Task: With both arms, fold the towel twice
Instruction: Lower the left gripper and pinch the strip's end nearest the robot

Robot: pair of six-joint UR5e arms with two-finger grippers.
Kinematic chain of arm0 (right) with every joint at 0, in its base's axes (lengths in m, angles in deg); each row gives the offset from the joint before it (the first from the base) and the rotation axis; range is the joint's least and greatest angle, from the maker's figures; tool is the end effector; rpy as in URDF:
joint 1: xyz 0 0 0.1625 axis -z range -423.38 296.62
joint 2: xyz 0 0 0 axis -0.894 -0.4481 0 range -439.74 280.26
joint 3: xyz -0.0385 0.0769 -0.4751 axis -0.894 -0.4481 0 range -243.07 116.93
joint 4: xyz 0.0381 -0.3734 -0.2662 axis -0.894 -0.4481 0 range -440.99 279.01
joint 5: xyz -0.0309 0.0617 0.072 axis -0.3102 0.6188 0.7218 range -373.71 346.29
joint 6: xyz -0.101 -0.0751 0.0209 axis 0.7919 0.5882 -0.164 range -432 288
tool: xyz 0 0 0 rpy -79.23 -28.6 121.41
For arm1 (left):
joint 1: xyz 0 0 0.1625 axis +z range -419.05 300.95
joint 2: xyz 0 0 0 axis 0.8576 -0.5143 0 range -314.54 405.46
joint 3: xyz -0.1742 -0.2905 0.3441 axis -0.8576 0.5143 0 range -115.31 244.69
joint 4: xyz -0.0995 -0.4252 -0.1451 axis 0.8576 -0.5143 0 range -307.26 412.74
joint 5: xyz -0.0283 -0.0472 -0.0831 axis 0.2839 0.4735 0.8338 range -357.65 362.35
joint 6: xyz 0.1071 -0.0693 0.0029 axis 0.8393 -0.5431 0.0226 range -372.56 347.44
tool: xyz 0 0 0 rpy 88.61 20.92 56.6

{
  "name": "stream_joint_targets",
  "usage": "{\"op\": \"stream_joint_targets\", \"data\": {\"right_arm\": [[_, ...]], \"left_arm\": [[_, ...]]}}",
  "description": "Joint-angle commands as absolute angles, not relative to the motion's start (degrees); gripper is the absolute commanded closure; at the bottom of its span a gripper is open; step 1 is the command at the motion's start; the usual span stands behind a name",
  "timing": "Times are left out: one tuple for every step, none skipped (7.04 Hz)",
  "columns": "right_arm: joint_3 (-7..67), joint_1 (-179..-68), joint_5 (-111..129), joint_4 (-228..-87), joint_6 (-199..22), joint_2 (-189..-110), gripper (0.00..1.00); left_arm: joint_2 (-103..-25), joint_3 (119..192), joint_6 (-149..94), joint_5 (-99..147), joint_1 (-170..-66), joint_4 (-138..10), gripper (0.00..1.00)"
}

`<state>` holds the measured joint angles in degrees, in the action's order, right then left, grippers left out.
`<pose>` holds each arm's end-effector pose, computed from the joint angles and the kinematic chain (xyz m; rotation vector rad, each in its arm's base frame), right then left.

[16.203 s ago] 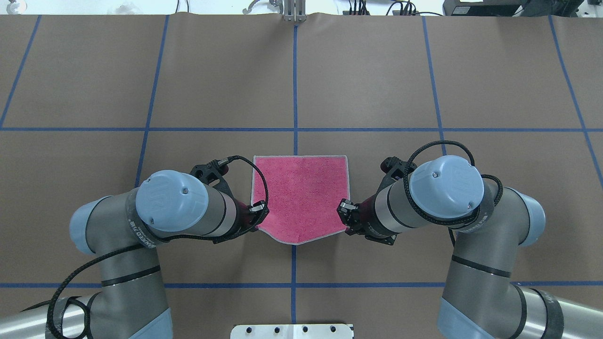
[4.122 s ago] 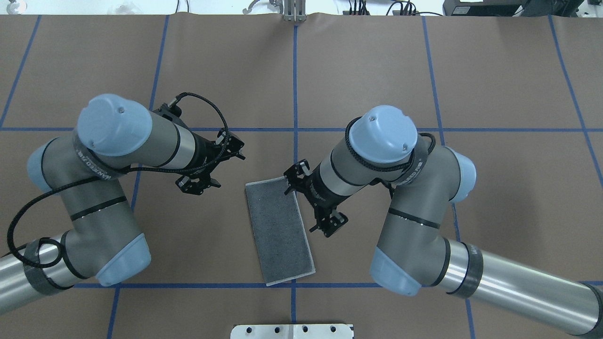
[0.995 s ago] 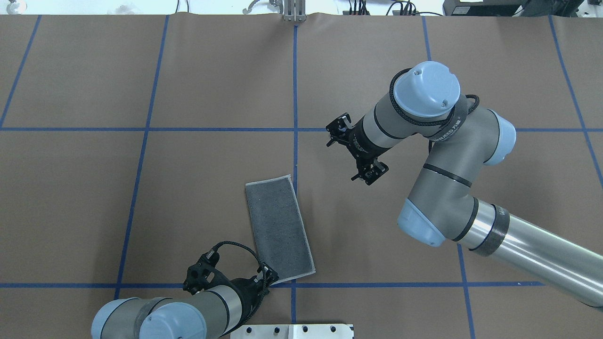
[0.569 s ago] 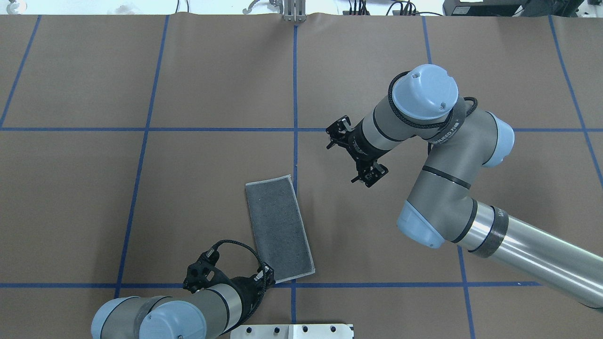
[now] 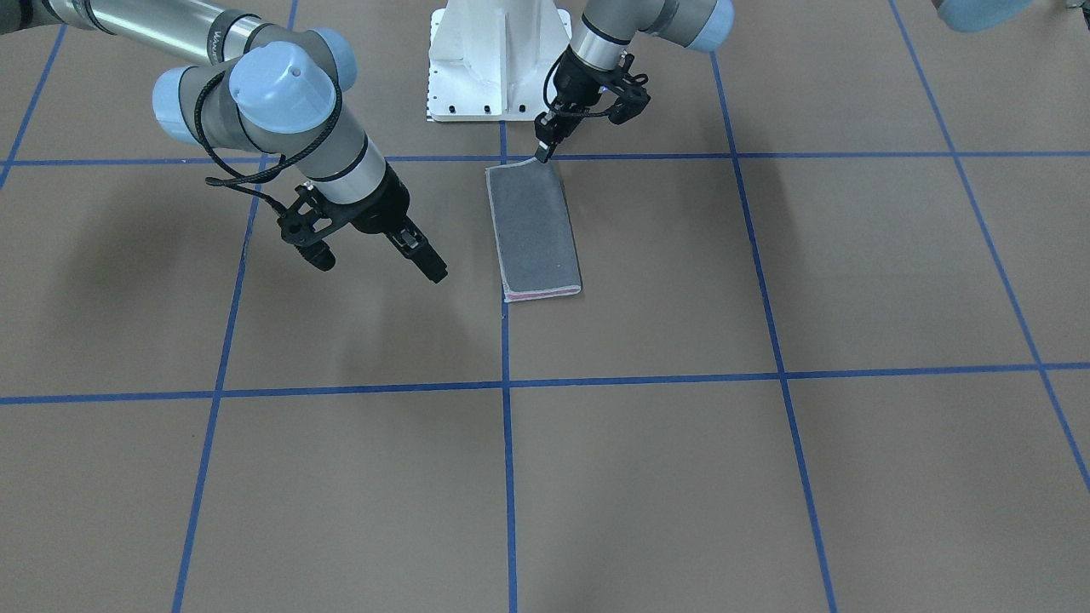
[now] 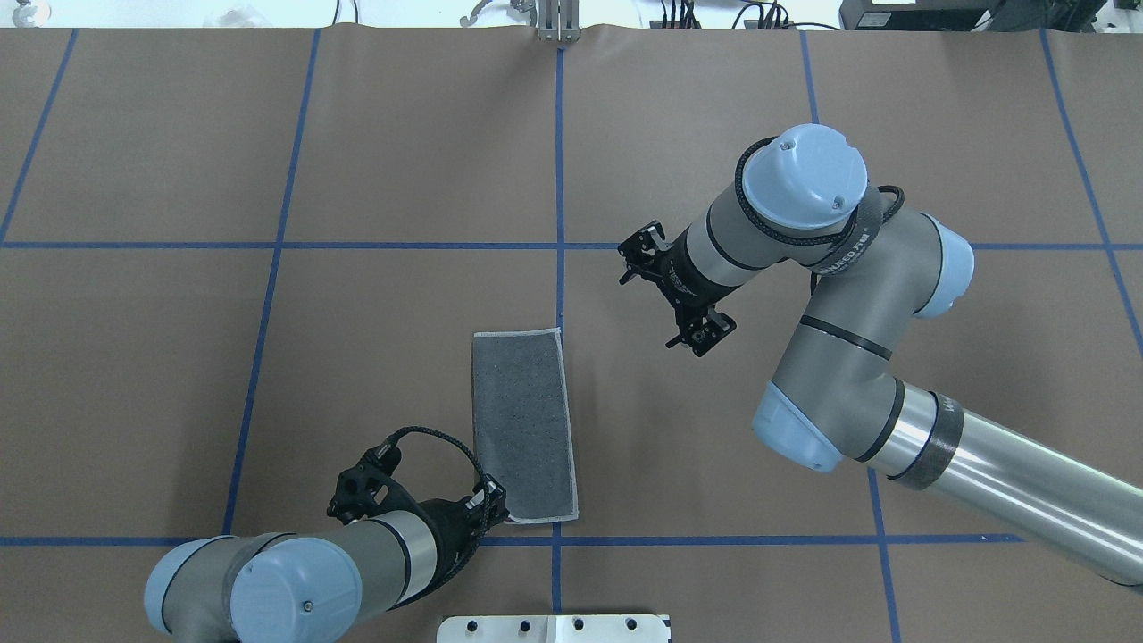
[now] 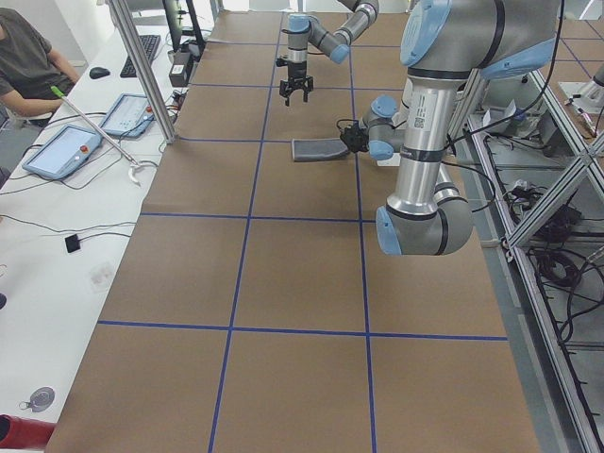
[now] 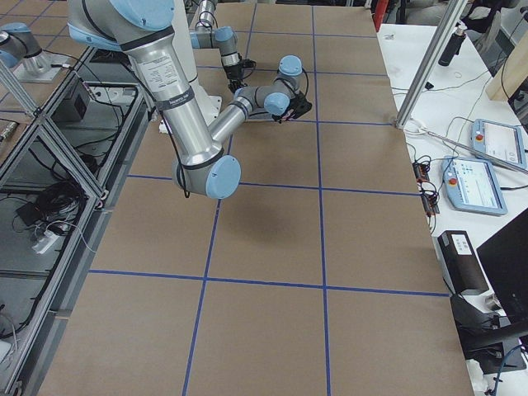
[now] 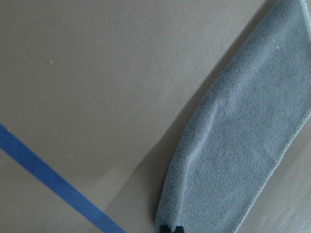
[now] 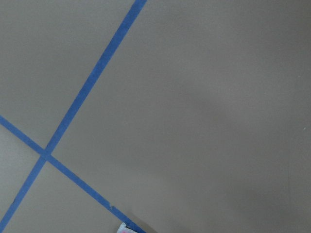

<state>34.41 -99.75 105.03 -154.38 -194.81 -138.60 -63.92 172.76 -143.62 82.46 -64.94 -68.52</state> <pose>-0.5553 -0.4982 0.2828 -0.4459 -0.9877 0.8510 0.6437 -0.2225 0.3030 -0.2243 1.2252 -0.8181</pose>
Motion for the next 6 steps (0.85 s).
{"op": "stream_joint_targets", "data": {"right_arm": [[34.4, -99.9, 105.0, -154.4, -194.8, -138.6, 0.0], [34.4, -100.1, 105.0, -154.4, -194.8, -138.6, 0.0], [34.4, -100.1, 105.0, -154.4, -194.8, -138.6, 0.0], [34.4, -100.1, 104.9, -154.4, -194.8, -138.6, 0.0], [34.4, -100.2, 104.9, -154.4, -194.7, -138.6, 0.0], [34.5, -100.2, 104.7, -154.4, -194.7, -138.5, 0.0]], "left_arm": [[-63.4, 172.9, -137.1, 85.0, -67.8, -68.5, 1.0], [-63.4, 172.9, -135.3, 86.8, -69.8, -68.5, 1.0], [-63.4, 172.8, -131.3, 89.1, -71.9, -68.5, 1.0], [-63.4, 172.4, -129.9, 89.2, -72.6, -68.4, 1.0], [-62.7, 172.5, -128.8, 89.2, -72.9, -68.4, 1.0], [-61.8, 172.4, -128.8, 89.2, -72.9, -68.4, 1.0]]}}
